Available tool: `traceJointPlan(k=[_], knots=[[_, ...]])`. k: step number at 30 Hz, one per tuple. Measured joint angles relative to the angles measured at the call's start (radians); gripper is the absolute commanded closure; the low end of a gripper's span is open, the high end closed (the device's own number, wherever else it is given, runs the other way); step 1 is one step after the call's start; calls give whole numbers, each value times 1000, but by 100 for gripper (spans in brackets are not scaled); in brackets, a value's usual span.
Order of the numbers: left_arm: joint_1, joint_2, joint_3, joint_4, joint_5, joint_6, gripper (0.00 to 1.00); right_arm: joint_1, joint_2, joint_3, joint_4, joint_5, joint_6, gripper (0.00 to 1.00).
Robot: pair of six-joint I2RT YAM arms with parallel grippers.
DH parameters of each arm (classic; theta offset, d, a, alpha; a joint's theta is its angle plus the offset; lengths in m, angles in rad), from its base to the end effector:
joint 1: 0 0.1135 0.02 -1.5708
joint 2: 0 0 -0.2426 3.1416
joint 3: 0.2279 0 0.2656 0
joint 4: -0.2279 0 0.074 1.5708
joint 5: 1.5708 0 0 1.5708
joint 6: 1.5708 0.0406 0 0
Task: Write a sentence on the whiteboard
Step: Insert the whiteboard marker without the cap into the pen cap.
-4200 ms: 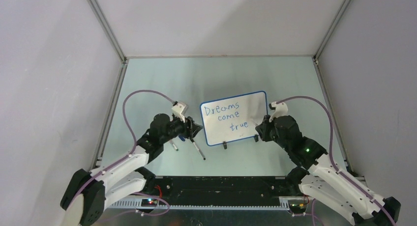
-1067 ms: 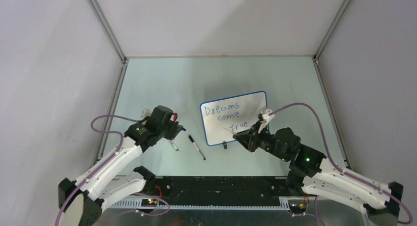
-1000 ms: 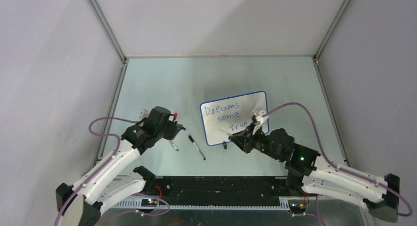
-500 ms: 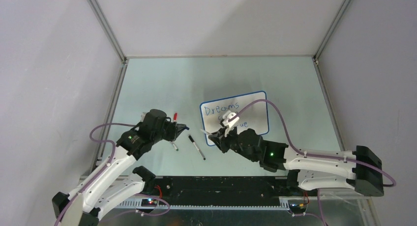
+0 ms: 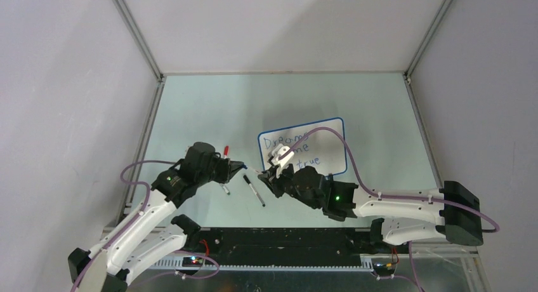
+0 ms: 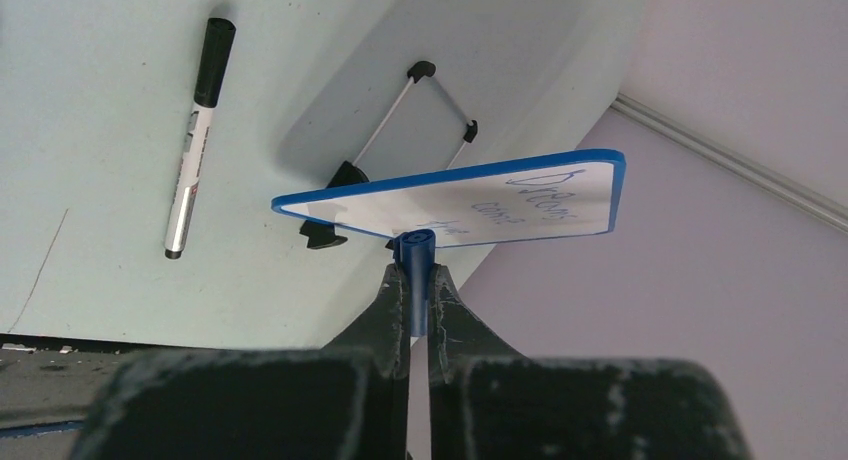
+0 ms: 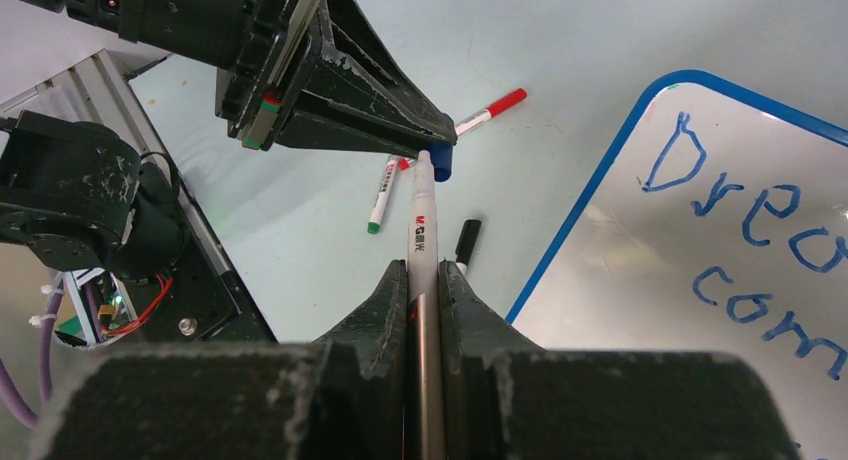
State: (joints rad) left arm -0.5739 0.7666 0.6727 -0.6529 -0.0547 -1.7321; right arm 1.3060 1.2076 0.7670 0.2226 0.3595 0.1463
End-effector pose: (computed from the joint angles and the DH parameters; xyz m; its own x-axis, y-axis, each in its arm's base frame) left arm 0.1629 -0.1027 0.2395 -0.4102 -0.9084 0.0812 -0.6447 0.2258 -0.7303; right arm 0.0930 0.2885 0.2600 -0.1746 -0.1225 -0.9770 -0.7966 0.6008 0.0671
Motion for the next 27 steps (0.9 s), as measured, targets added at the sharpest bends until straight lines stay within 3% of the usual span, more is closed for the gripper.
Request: traceJointPlan(k=[27], knots=[[0,-44,-27,50,27,-32,100,15,14,1,-42,37,-1,100]])
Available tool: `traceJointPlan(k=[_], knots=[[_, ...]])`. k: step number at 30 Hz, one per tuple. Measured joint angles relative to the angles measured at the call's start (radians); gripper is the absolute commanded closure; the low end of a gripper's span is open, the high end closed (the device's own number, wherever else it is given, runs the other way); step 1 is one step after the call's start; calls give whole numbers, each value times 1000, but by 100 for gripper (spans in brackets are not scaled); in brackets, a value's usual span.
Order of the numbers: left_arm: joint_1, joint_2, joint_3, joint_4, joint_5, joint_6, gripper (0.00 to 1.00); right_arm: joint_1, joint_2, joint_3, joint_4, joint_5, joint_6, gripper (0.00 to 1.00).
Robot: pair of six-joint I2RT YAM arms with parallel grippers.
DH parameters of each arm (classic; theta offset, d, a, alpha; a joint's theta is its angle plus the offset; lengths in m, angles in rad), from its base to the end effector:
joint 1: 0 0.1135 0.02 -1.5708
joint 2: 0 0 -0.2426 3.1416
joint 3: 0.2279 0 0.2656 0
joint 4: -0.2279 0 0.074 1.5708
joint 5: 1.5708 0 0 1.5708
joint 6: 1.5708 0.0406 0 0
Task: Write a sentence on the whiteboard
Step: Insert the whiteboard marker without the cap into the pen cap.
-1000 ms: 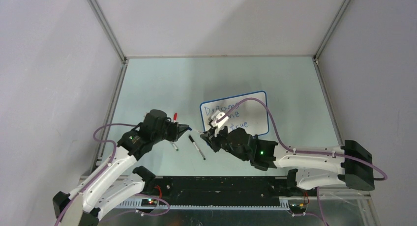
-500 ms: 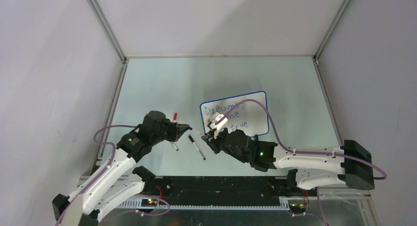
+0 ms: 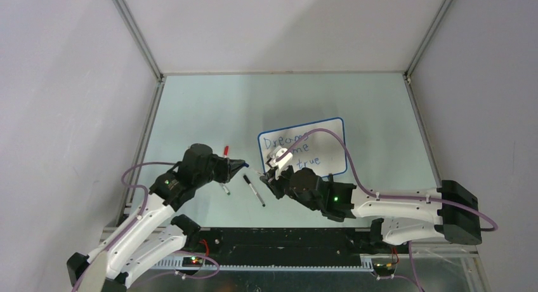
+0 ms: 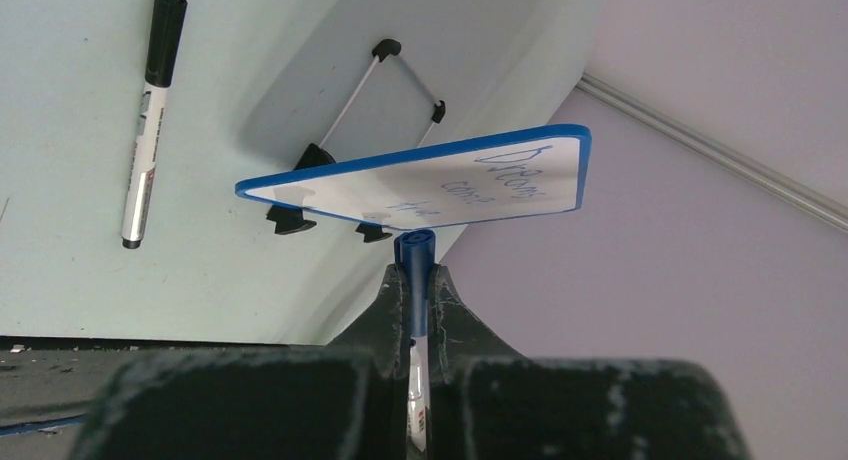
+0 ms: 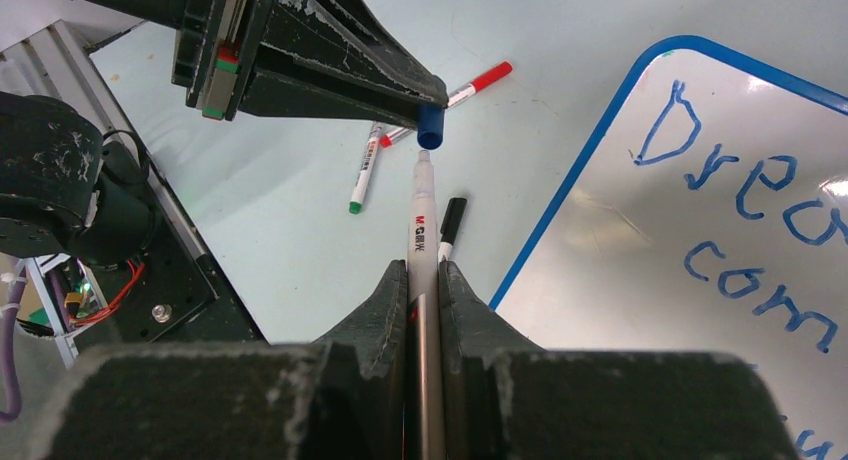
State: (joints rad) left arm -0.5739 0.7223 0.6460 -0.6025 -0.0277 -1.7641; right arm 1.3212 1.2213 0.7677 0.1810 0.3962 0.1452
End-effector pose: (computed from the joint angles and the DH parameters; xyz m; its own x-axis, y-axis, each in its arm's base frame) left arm 0.1599 -0.1021 0.2421 -0.4136 -0.9008 0.1324 -0.6182 0.1710 -0.7672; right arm 0.0901 0.2899 0.2520 -0.1819 -0.1731 -0.9680 -0.7841 0.6196 0.0365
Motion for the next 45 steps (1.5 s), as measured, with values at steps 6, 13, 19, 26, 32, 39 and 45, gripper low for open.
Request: traceJointPlan(k=[6,13,19,26,32,39,45], knots=[[0,-5,-13,3,8,-1,100,0,9,9,0,1,0,100],[0,-13,-13,10,9,-1,100,0,9,9,0,7,0,100],[0,-16,-13,18,10,-1,100,-1,10,9,0,7,0,100],[0,-16,-13,18,27,-1,100,-5,11,9,0,7,0,100],[0,-16,-29,29,43,-1,100,-13,17,9,2,5,0,100],[0,-9,-29,45,63,0,100,-18,31,11,12,0,-1,100],[-4,9,-29,61,73,0,100,-17,117,49,49,47,-39,100]])
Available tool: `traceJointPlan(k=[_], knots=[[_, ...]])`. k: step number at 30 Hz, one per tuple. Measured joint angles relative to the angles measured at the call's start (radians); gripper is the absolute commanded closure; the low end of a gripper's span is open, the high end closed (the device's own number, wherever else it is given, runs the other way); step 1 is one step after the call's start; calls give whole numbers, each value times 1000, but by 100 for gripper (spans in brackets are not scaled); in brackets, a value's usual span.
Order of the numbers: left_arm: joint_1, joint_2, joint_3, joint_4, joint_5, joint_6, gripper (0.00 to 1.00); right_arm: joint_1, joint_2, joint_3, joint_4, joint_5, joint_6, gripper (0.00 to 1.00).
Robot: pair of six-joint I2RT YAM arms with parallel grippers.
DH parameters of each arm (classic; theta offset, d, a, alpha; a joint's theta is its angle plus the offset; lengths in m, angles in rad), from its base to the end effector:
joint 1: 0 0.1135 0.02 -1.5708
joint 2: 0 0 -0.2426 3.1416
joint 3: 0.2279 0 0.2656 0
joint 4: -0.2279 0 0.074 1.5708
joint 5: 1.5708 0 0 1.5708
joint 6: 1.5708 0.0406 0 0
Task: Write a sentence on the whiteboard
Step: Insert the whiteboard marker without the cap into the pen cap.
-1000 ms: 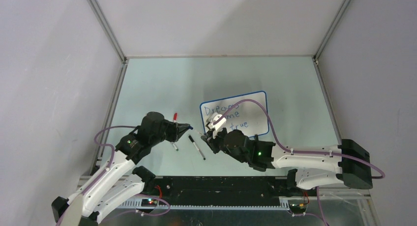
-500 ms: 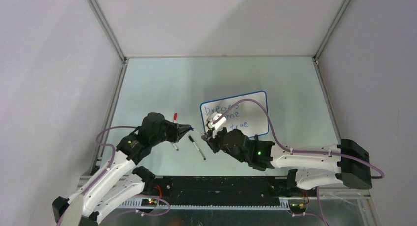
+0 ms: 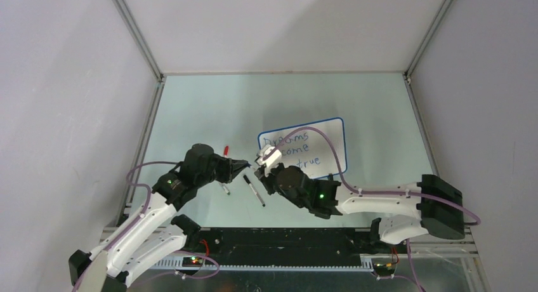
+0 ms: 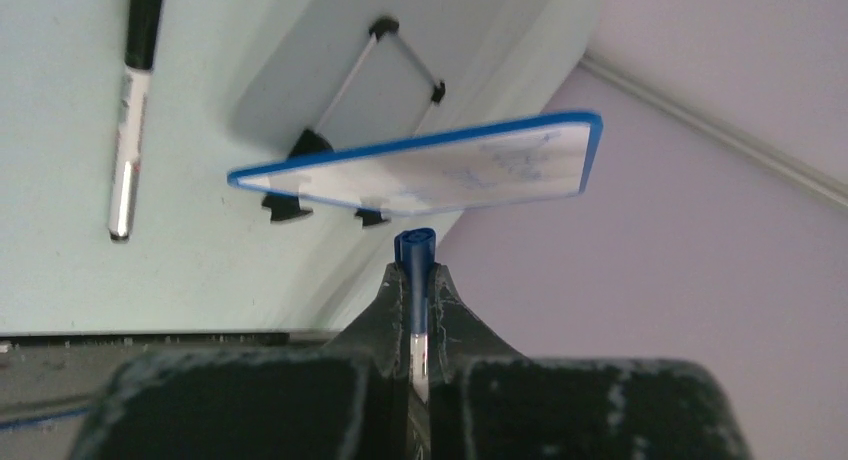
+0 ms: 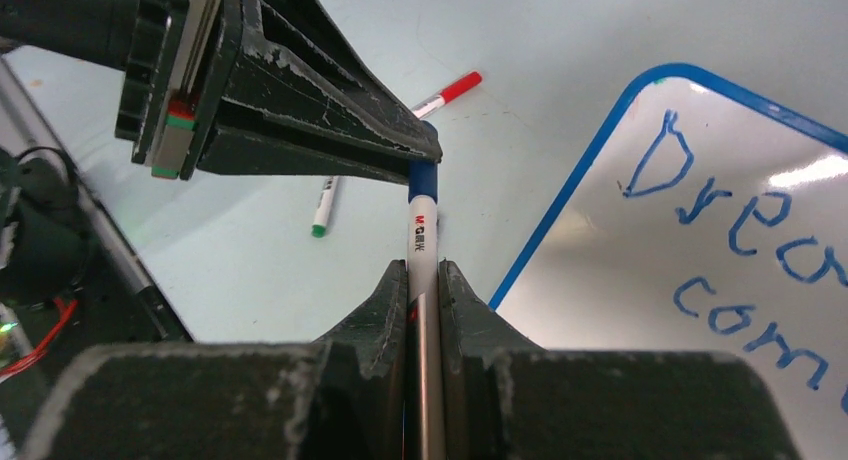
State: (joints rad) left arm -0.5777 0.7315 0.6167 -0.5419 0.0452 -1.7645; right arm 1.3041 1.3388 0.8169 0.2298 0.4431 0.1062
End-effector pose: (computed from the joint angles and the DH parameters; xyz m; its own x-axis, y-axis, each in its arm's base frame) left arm 0.1616 -0.1075 0.2356 -0.4663 -0.8662 0.1795 -0.6126 0.1698 -0.7719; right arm 0.1023 0.3084 0.2408 -0.1564 -0.2090 -0.9653 -0.7509 0.6600 -0.0213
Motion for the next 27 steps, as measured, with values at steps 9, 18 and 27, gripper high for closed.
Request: traceJointPlan(k=[9,18,27], knots=[[11,11,-32,2,-128,0,100,16,185,127,-2,79,-82,100],[10,21,-35,1,-140,0,100,16,203,132,1,79,-92,100],[-9,37,-35,-18,-154,16,100,16,208,135,-24,69,-63,42]])
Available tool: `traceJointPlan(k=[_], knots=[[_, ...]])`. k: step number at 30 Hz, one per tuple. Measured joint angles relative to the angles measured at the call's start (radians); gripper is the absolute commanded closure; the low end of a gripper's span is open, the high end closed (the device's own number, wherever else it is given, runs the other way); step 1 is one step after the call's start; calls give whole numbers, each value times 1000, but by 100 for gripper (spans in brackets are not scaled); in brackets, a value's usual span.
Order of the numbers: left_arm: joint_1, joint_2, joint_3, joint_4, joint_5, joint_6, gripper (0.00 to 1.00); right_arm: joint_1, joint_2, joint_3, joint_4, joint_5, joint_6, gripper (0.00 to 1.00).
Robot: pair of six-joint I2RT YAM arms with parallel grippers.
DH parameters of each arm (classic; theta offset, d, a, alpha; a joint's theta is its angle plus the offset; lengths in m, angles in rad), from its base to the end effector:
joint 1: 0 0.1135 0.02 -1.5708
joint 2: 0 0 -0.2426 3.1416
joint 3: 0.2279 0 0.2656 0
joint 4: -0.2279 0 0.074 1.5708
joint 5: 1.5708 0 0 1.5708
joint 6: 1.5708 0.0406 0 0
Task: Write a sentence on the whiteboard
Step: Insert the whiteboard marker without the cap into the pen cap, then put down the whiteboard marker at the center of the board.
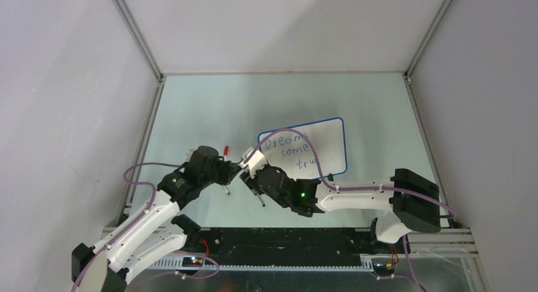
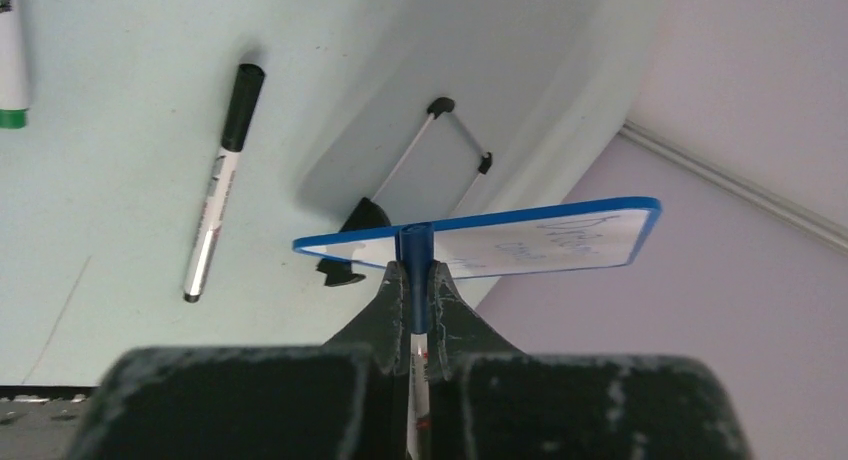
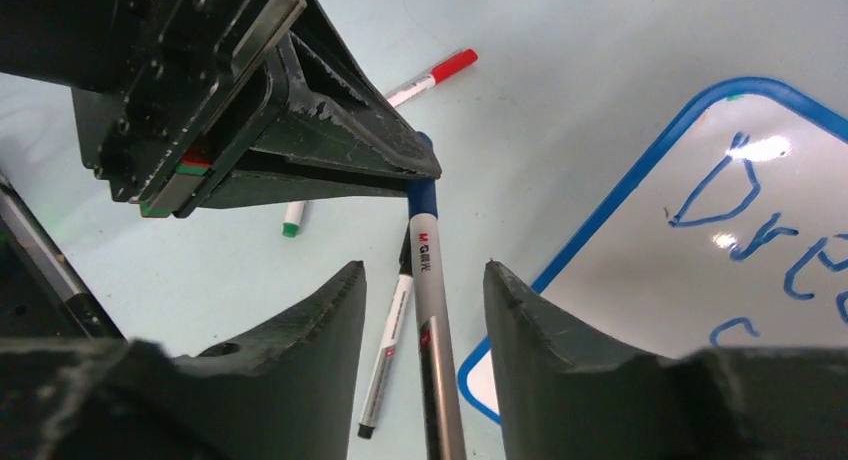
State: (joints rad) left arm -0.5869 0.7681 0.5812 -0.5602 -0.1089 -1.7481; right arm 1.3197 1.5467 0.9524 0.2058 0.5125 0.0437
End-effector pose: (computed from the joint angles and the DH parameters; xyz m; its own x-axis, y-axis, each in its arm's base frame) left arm 0.1646 -0.1042 0.2152 -0.3767 -0.9246 0.0567 -0.6423 0.2166 -0.7352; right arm 0.1096 0.3470 0.2194 -0.1260 -0.3379 -0.9327 -0.7266 0.6715 -0.1451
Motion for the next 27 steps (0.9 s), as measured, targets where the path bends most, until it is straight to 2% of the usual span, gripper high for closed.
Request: traceJointPlan(k=[1,3,7,13,19,23,27], knots=[[-1,5,0,-5,0,5,100,0,0,1,-7,-5,6,39],[-2,18,0,-19,9,29,100,-1,0,1,-21,-7,14,28],[14,45,0,-60,34,92,100,-6,-11,-6,-25,-14,29,22],[68,68,4,-126,-37,232,98,-13,-137,-79,-37,-29,55,21],[80,145,97,-126,-185,578,92,-31,-341,-180,-78,-32,97,23],[80,200,135,-79,-264,741,79,-58,-515,-259,-138,-31,136,25],[80,224,117,-14,-287,838,73,-113,-706,-317,-235,-18,180,27]])
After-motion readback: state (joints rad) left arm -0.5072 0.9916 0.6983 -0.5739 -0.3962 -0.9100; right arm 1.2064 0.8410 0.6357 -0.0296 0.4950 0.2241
